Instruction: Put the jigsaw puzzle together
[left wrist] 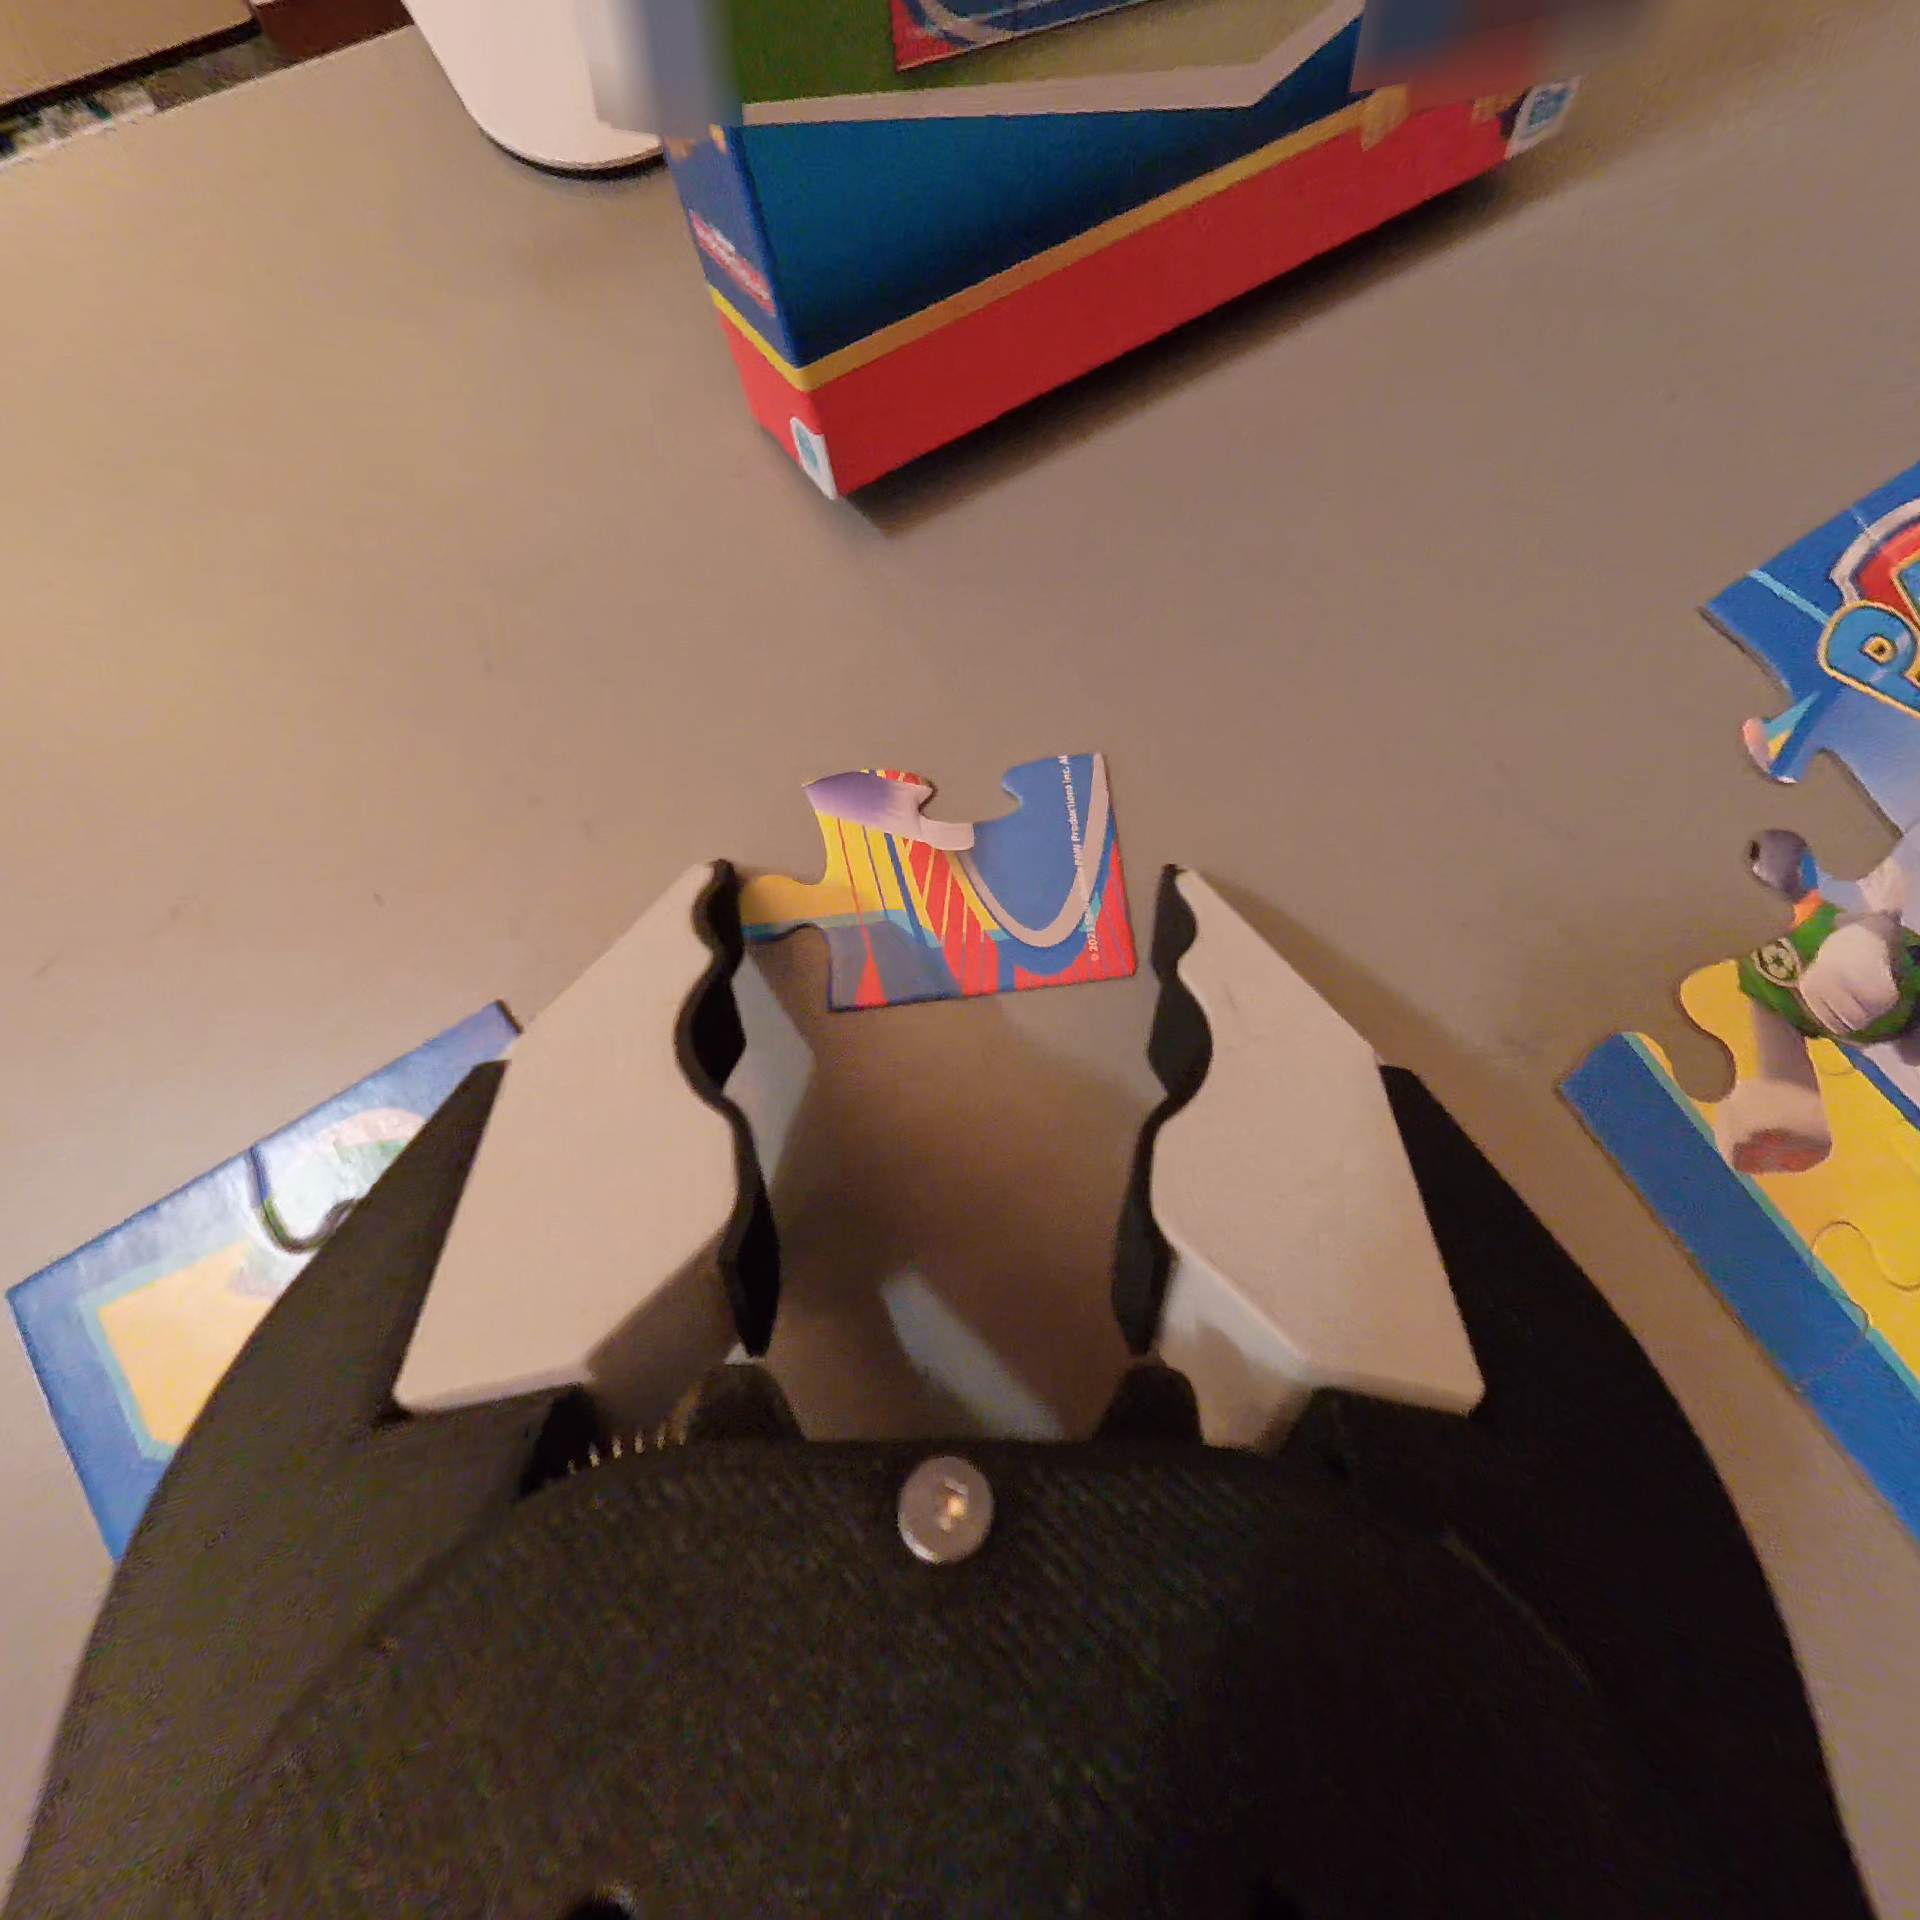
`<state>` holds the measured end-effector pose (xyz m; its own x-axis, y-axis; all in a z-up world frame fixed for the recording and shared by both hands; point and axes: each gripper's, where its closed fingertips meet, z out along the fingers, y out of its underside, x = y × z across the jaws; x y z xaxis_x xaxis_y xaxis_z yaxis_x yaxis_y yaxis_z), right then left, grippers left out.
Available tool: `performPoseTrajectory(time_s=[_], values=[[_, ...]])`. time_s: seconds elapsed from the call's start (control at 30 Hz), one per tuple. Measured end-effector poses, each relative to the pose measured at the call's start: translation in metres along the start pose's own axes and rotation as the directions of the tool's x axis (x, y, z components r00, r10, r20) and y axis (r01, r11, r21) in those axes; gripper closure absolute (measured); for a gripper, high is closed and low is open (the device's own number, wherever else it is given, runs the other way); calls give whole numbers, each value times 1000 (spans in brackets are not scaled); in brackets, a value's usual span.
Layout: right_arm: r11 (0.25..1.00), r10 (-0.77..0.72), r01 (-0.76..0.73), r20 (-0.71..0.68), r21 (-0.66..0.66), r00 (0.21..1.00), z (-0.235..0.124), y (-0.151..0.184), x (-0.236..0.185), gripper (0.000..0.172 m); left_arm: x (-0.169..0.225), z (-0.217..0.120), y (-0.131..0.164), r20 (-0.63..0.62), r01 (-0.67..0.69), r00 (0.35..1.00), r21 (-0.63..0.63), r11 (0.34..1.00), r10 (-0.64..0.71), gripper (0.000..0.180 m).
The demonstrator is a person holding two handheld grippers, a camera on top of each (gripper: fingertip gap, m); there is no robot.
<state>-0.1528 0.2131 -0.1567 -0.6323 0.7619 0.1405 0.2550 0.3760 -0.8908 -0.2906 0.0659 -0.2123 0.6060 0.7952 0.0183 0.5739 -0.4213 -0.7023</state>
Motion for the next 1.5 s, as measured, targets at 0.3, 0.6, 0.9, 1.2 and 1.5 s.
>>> performPoseTrajectory(time_s=[0.3,0.6,0.9,1.2,1.5], values=[[1000,3,-3,1,7,1000,-1,-1,0,172,16,-13,13,-111,-122,986,5,992,122,111],[1000,3,-3,0,10,1000,-2,-1,0,172,51,-54,55,-287,-308,908,33,951,304,125],[1000,-1,1,-2,-6,1000,1,2,0,172,119,-128,127,-529,-468,747,13,884,404,127],[1000,-19,19,-5,-6,1000,1,1,-2,172,196,-149,150,-579,-596,588,161,787,564,118],[1000,-18,18,4,12,1000,0,-2,-4,172,190,-163,163,-495,-548,679,149,823,542,104]])
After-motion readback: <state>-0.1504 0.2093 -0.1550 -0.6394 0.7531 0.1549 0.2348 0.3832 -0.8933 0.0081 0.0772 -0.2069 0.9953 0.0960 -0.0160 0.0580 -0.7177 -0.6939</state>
